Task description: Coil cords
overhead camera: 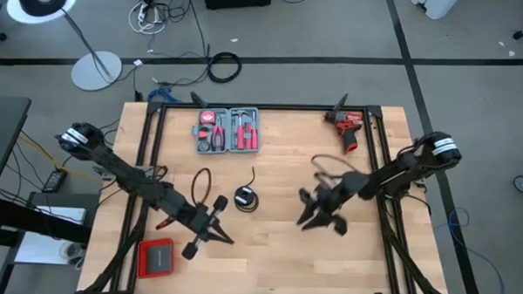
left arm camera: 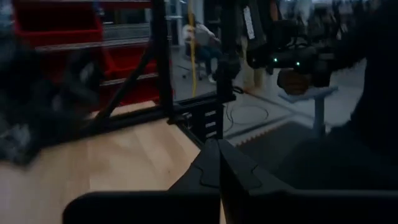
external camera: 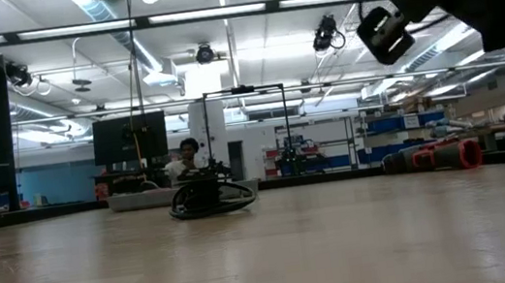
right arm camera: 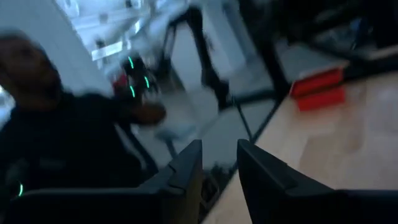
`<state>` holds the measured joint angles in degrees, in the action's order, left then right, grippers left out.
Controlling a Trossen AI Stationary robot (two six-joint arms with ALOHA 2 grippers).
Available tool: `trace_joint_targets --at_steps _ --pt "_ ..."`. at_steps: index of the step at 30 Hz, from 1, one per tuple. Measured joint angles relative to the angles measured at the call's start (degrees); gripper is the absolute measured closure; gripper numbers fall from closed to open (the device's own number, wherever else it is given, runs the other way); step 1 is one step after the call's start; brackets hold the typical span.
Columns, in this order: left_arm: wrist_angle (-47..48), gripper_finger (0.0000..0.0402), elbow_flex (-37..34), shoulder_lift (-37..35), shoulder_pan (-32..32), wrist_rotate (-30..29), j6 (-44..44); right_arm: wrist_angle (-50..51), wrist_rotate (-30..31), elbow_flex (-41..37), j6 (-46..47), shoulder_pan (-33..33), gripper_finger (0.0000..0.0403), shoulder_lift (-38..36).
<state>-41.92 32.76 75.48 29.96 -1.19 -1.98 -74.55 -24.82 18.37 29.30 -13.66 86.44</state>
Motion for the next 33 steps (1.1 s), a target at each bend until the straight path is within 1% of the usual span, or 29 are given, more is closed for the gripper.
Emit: trace_joint_targets --at_steps 2,5,8,12,16,18,20,24,33 --pt "-6.51 0.0401 -4.95 0.0 -0.72 -0.24 2.99 -5.77 -0.11 -3.42 2.33 2.18 0.0302 -2.54" --pt "-14.65 0.0401 -11.44 -0.26 -1.67 -0.41 6.94 -14.28 -0.65 -7.82 3.13 4.35 0.0299 -7.12" --pt "-19.27 0.0401 -15.74 -0.64 -2.24 -1.08 9.8 -14.45 -0.74 -10.65 3.17 5.49 0.0298 -12.47" --pt "-19.45 0.0401 -19.19 -1.48 -2.87 -2.07 10.02 -14.4 -1.08 -13.28 2.49 5.86 0.0299 -17.16" --pt "-19.48 0.0401 -22.38 -2.0 -3.37 -2.2 9.73 -14.33 -0.94 -15.1 2.14 5.92 0.0298 -19.57" --pt "-19.79 0.0401 -24.34 -2.13 -3.39 -2.89 9.83 -14.31 -0.81 -15.71 2.01 5.95 0.0298 -19.78" --pt "-19.85 0.0401 -26.35 -2.11 -3.39 -4.09 10.19 -13.96 0.57 -16.06 2.01 5.95 0.03 -19.39" --pt "-22.03 0.0401 -28.73 -2.12 -3.39 -6.69 10.06 -14.02 1.55 -16.09 2.0 5.95 0.03 -18.81" --pt "-23.05 0.0401 -29.66 -2.05 -3.39 -7.48 11.3 -14.07 1.55 -16.06 2.01 5.95 0.03 -18.73"
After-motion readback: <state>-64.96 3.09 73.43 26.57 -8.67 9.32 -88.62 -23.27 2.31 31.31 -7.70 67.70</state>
